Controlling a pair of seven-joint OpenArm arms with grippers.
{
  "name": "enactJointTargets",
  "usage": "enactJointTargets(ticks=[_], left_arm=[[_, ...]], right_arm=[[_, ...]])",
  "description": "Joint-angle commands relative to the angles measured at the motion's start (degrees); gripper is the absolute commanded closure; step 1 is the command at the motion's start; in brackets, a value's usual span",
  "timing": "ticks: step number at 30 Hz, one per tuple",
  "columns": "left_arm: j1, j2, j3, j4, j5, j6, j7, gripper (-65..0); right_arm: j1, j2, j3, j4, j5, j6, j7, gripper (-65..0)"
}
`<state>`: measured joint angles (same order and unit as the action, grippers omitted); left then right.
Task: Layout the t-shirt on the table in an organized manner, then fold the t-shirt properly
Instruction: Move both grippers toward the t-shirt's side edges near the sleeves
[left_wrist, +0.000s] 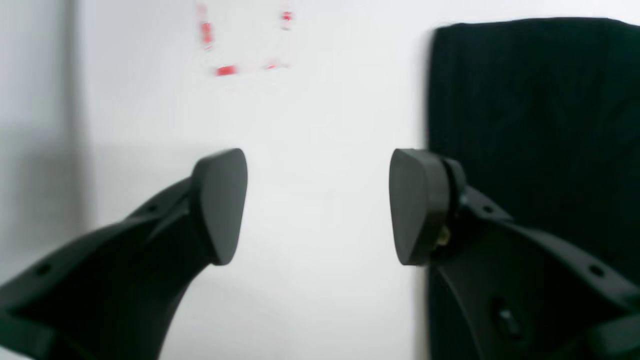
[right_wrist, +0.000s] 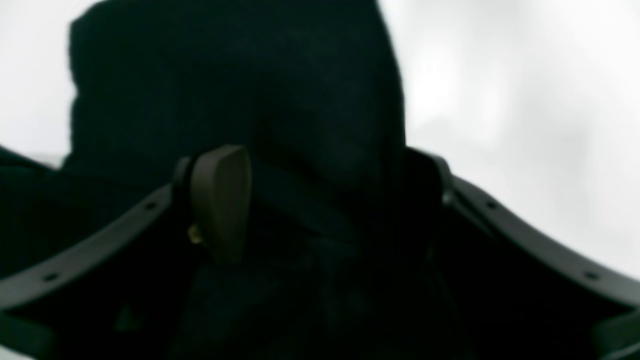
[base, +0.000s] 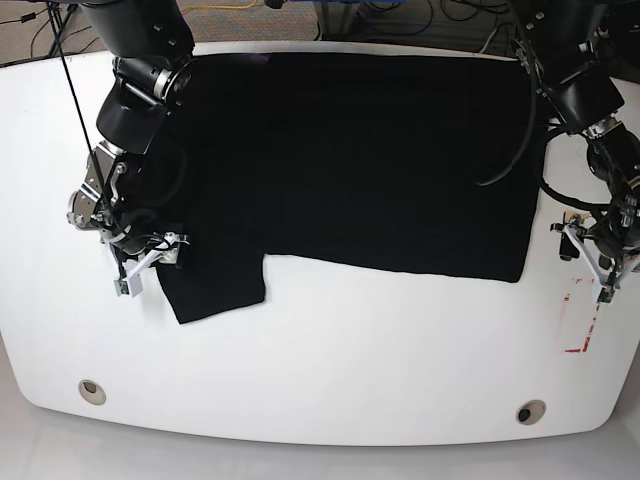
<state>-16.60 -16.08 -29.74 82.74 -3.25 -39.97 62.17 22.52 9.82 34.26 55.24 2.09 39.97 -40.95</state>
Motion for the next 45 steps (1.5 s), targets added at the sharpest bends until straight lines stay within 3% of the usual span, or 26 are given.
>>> enactJointTargets(ticks=[1,5,9,21,36,43,45], left_arm=[[-1.8,-1.0,0.0,-2.8,-0.4,0.0,-2.1,-42.1],[-4.1,-0.9,0.0,-8.2,-0.4,0.0,-5.3,-42.1],[-5.7,-0.8,0.2,-14.9,-0.2,0.0,-8.7,-42.2],[-11.2,-1.1,0.3,-32.6,-0.1,0.0,-16.2,-42.5],[-11.2,-0.7,2.8,-36.5,-0.5,0.0,-17.9,-42.6],[-11.2,2.8,3.5,-38.1,-0.3,0.0,-18.4,-41.8],[-11.2,2.9,3.8,-38.1,-0.3,0.0,-18.5,-38.9]], right_arm=[[-0.1,0.1,-0.1,-0.1,-1.3,0.0,-3.3,-33.1],[-0.1,0.1,-0.1,-0.1,-1.3,0.0,-3.2,-17.9],[-0.1,0.1,-0.1,-0.1,-1.3,0.0,-3.2,-10.1],[-0.1,0.2,-0.1,-0.1,-1.3,0.0,-3.2,-10.1],[-0.1,0.2,-0.1,-0.1,-1.3,0.0,-3.2,-10.0],[-0.1,0.2,-0.1,0.0,-1.3,0.0,-3.2,-9.8],[-0.1,0.2,-0.1,0.0,-1.3,0.0,-3.2,-9.7]])
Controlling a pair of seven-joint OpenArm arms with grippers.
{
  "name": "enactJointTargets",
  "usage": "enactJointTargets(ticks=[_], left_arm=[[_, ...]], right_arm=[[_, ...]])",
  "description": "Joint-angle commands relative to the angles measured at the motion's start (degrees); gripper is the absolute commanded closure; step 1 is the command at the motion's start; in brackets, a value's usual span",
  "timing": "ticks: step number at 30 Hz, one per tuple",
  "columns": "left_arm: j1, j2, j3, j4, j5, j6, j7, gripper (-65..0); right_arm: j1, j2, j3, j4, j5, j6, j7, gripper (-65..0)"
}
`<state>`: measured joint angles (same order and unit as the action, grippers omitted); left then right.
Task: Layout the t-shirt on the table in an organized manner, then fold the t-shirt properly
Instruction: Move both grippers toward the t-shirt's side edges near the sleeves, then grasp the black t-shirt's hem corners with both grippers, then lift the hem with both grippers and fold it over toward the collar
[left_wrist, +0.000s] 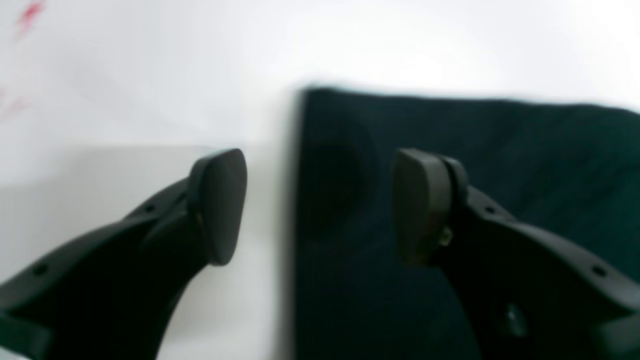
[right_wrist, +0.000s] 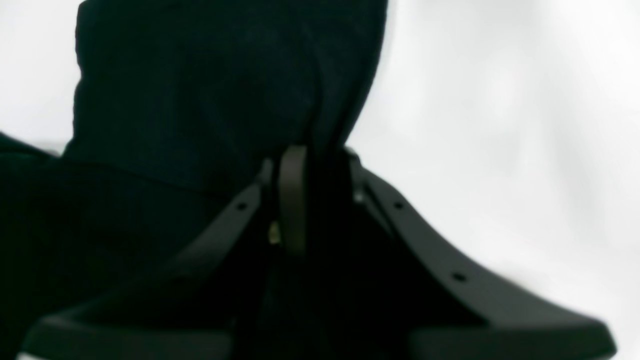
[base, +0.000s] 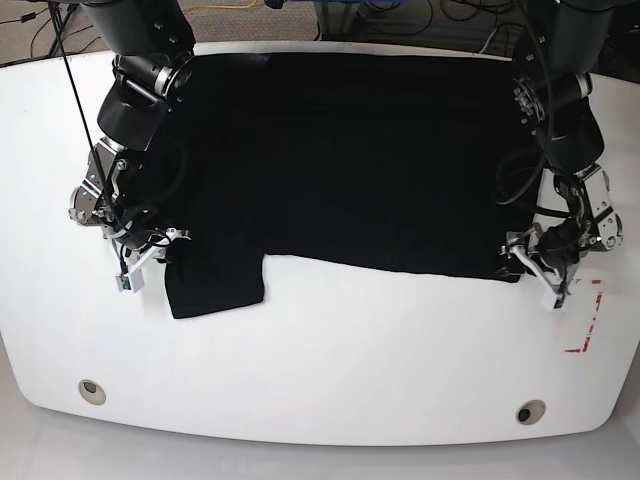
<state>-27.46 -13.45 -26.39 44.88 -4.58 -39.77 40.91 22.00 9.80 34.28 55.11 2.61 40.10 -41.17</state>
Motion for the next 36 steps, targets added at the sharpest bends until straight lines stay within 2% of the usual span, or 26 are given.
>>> enactJointTargets(ticks=[1,7,11,15,19,21,36], left_arm=[[-0.4,0.3,0.6,-0.3,1.0,-0.2,2.7,-36.8],[-0.2,0.5,0.7,-0.3,1.0,-0.2,2.7,-12.2],[-0.2,0.5,0.7,0.2,1.0,-0.2,2.7,0.0],[-0.2,0.4,0.7,0.3,0.9,-0.2,2.7,0.0],[-0.3,0.3,0.4,2.9,0.8,-0.2,2.7,0.0],[-0.2,0.3,0.4,5.7,0.8,-0.2,3.2,0.0],[3.2,0.5,0.3,23.6,0.8,-0.2,14.1,0.0]], right_arm=[[0.4,0.3,-0.1,0.1,-1.9,-0.1,-3.0,-9.7],[0.4,0.3,-0.1,0.1,-1.9,-0.1,-3.0,-9.5],[0.4,0.3,-0.1,0.1,-1.9,-0.1,-3.0,-9.4],[0.4,0.3,-0.1,0.2,-1.9,-0.1,-3.0,-8.4],[0.4,0.3,-0.2,2.2,-1.9,-0.1,-3.0,-0.6],[0.4,0.2,-0.2,4.1,-1.9,-0.1,-3.4,0.0],[-0.1,-0.1,-0.2,21.5,-1.9,-0.1,-18.3,0.0]])
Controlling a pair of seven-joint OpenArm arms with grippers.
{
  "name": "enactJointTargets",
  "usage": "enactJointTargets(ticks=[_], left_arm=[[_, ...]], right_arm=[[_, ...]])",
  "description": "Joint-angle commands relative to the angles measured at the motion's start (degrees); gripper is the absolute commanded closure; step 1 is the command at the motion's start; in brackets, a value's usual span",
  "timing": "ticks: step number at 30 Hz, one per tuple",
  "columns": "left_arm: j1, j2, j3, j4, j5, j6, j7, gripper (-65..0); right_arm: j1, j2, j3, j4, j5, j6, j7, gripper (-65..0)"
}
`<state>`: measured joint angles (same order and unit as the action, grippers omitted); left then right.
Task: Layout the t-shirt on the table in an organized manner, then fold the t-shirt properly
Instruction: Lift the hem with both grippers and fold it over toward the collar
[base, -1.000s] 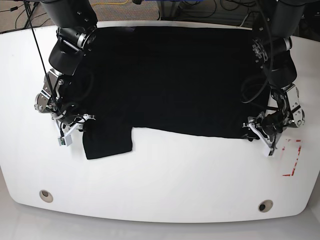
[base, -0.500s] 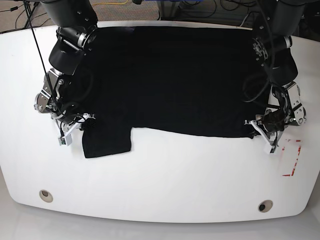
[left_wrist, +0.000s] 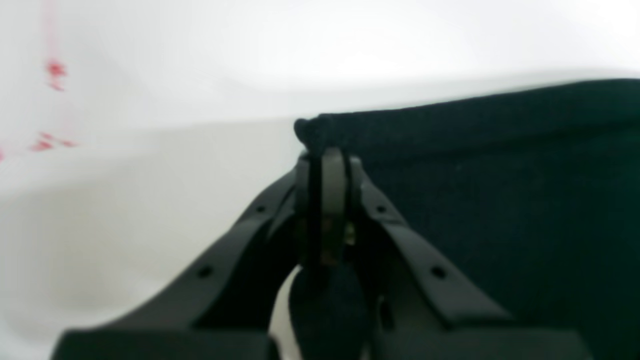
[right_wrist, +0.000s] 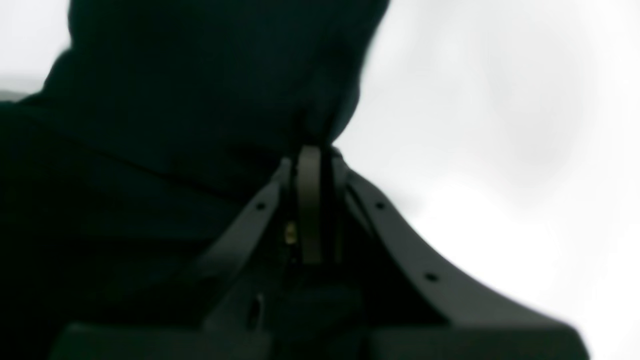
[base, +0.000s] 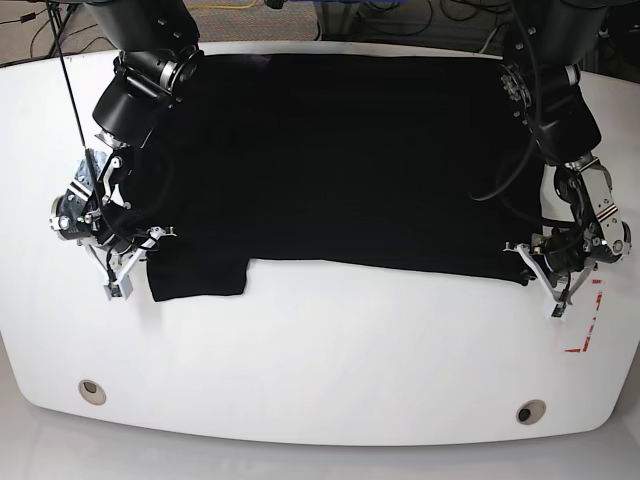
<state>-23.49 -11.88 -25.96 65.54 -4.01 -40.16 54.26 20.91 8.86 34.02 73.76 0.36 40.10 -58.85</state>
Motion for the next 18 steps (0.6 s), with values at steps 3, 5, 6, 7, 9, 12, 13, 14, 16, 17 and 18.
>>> enactJointTargets(ticks=[3,5,6,7,9,12,13,14,16,17,18], left_arm=[[0.8,-1.1,-0.2,7.0,0.2,0.2,3.2,0.0],[1.7,-1.1,-0.2,9.1,0.2,0.2,4.3,0.0],[2.3,-1.1,-0.2,10.6,0.2,0.2,5.1,0.0],[2.9,-1.1,-0.2,11.6,0.2,0.2,5.6,0.0],[4.1,-1.1,-0.2,14.1,0.2,0.2,6.6,0.0],[6.0,-1.1,-0.2,17.2,0.2,0.2,7.9,0.0],[6.6,-1.1,-0.2,18.3,0.2,0.2,8.4,0.0],[7.4,-1.1,-0.2,19.5,0.2,0.2,9.2,0.0],[8.8,-1.1,-0.2,22.2,0.2,0.2,10.8,0.0],[9.7,-1.1,-0.2,23.6,0.2,0.2,11.5,0.0],[10.3,-1.1,-0.2,24.4,0.2,0.2,12.0,0.0]], right_arm=[[-0.6,0.9,0.0,7.3,0.7,-0.1,-3.3,0.0],[-1.4,0.9,0.0,9.8,0.7,-0.1,-4.5,0.0],[-1.9,0.9,0.0,11.7,0.8,-0.1,-5.6,0.0],[-2.3,0.9,0.0,12.8,0.8,-0.1,-6.5,0.0],[-3.4,0.9,0.0,15.4,0.8,-0.1,-8.6,0.0],[-4.9,0.9,0.0,18.8,0.8,-0.1,-10.9,0.0],[-5.3,0.9,0.0,19.8,0.9,-0.1,-11.5,0.0],[-6.0,0.9,0.0,21.1,0.9,-0.1,-12.4,0.0],[-7.3,0.9,0.0,23.0,0.9,-0.1,-13.9,0.0],[-8.0,0.9,0.0,24.0,0.9,-0.1,-14.7,0.0],[-8.5,0.9,0.0,24.8,0.9,-0.1,-15.1,0.0]])
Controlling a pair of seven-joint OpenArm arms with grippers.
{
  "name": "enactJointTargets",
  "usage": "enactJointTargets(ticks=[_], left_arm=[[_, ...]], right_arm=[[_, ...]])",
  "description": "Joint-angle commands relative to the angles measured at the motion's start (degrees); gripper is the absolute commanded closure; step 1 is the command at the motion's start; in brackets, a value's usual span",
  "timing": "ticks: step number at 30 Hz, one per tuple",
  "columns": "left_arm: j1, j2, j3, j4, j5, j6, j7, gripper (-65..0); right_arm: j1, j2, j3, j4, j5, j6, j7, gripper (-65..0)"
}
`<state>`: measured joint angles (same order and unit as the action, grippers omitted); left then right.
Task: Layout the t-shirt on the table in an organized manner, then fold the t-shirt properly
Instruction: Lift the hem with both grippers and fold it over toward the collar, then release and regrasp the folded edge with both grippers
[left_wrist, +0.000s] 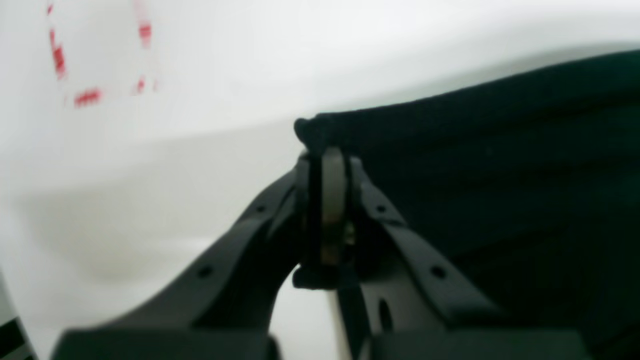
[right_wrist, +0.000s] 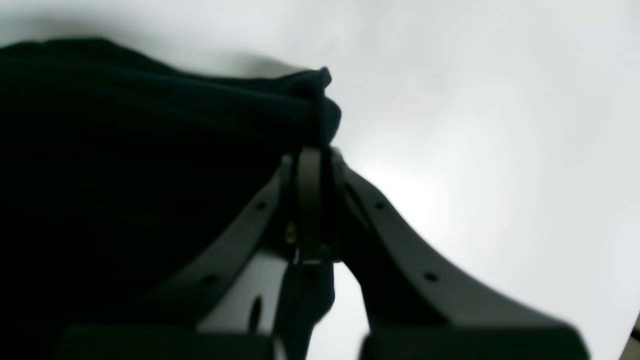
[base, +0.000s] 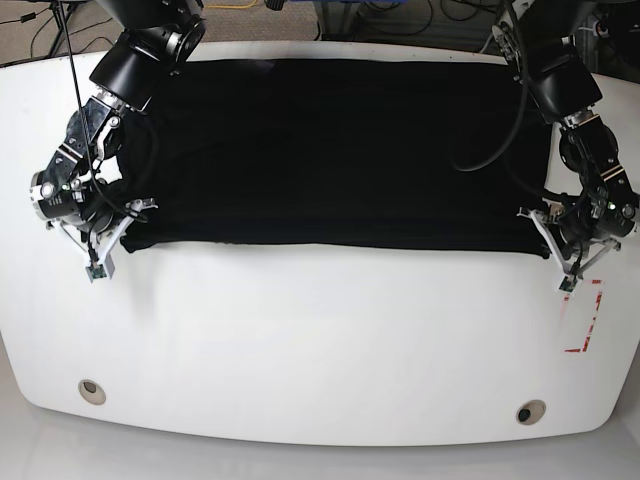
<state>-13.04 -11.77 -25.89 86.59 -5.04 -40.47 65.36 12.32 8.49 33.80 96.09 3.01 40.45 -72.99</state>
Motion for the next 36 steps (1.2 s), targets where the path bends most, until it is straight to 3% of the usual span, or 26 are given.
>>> enactJointTargets(ticks=[1,16,24,27,29,34,36], left_arm=[[0.8,-1.2,-0.3,4.6,1.2,0.5,1.7,0.0],[14.8,-1.3,-0.4,16.3,1.3,0.5,7.2,0.0],[20.5,-1.5,-0.3,16.5,1.3,0.5,7.1,0.0],[21.6,-1.5,-0.1,16.5,1.3,0.5,7.1,0.0],[22.0,-1.5,0.0,16.5,1.3,0.5,7.3,-3.3],[22.4,-1.5,0.0,16.4,1.4,0.5,7.3,-22.1],[22.4,-1.5,0.0,16.4,1.4,0.5,7.3,-29.2]], right_arm=[[-0.6,1.2,0.3,3.6,-1.7,-0.4,-1.6,0.0],[-11.3,1.1,0.3,12.4,-1.6,-0.4,-3.4,0.0],[-17.6,0.5,0.4,13.0,4.0,-0.4,-3.4,-1.6],[-19.7,0.4,0.4,13.0,4.8,-0.4,-3.4,-12.5],[-20.6,0.3,0.4,13.0,4.9,-0.4,-3.2,-23.1],[-21.8,-0.5,0.6,13.9,4.9,-0.4,-3.1,-47.7],[-21.9,-0.6,0.6,15.2,5.0,-0.4,-3.1,-51.4]])
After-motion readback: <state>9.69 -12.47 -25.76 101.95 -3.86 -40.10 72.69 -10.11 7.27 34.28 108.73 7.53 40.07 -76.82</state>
